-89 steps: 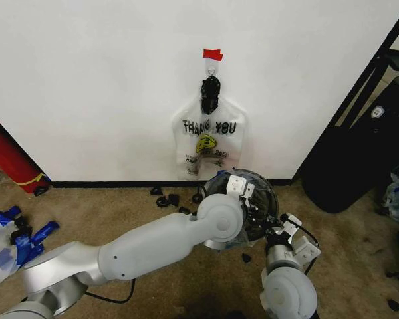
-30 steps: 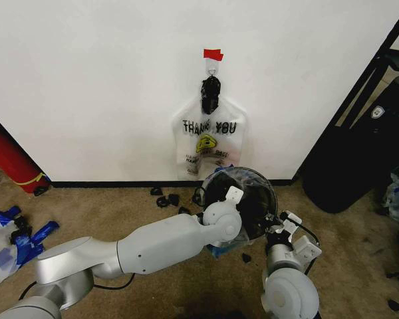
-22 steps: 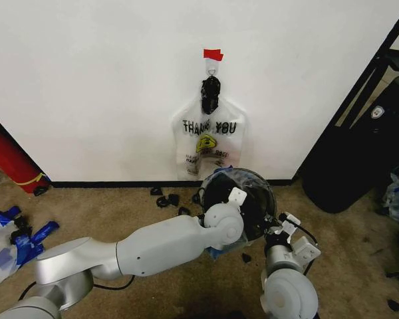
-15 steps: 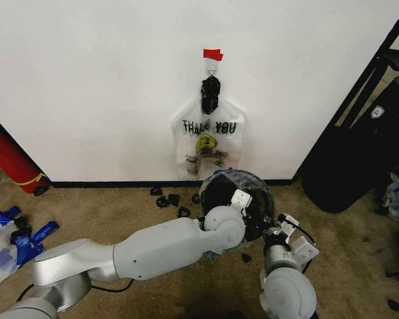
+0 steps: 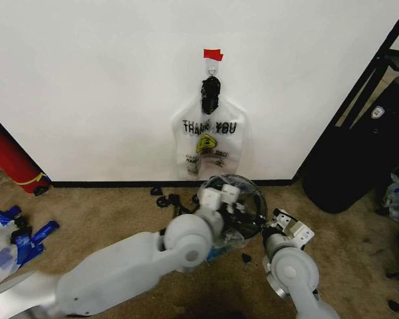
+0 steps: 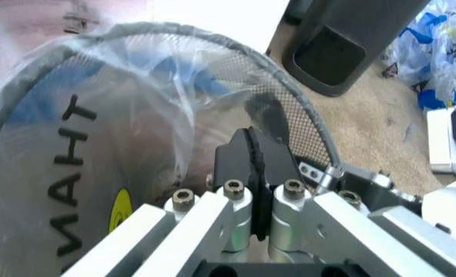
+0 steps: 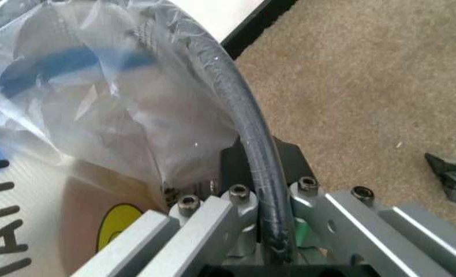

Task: Pick up the garbage bag from the wall and place it over the trash bin.

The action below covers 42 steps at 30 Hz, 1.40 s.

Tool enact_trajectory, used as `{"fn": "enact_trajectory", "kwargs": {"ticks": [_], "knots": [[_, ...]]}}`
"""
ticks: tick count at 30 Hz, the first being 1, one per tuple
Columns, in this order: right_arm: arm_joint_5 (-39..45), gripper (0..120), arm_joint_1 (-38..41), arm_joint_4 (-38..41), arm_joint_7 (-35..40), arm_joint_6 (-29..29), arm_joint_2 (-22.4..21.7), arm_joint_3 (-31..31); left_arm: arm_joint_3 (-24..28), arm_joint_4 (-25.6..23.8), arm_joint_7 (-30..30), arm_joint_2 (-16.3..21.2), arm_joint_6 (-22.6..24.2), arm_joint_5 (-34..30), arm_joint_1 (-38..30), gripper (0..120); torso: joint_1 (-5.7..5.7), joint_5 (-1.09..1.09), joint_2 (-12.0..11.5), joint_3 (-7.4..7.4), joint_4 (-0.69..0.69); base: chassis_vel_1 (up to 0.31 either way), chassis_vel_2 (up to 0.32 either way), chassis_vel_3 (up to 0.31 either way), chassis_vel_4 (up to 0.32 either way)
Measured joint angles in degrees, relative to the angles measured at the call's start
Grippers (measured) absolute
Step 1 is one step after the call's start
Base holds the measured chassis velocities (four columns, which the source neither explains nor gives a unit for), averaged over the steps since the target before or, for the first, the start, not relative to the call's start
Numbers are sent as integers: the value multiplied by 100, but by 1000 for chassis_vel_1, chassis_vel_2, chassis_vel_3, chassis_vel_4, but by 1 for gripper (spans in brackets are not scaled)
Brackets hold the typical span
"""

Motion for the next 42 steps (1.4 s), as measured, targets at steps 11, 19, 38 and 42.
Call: {"fn": "enact_trajectory", "kwargs": {"ticks": [11, 19, 38, 42], "knots": [[467, 0, 593, -390, 36, -447, -253, -403, -2705, -770, 1874, 625, -2225, 2504, 1580, 0, 0, -12, 0, 0, 5, 2, 0, 5, 2], [494, 0, 678, -430, 41, -495, -314, -470, -4813, -892, 2136, 521, -2610, 2760, 3931, 0, 0, 1, 0, -1, -2, 1, 2, 6, 3], [943, 3, 656, -355, 66, -999, -459, -450, -7564, -1068, 2513, -670, -3562, 3509, 7141, 14, 0, 1, 1, -1, 3, 0, 0, 0, 0], [944, 19, 631, -360, 34, -1018, -447, -436, -7650, -1257, 2414, -831, -3448, 3532, 7302, 29, 0, 2, 1, -1, 3, 0, 0, 0, 0]]}}
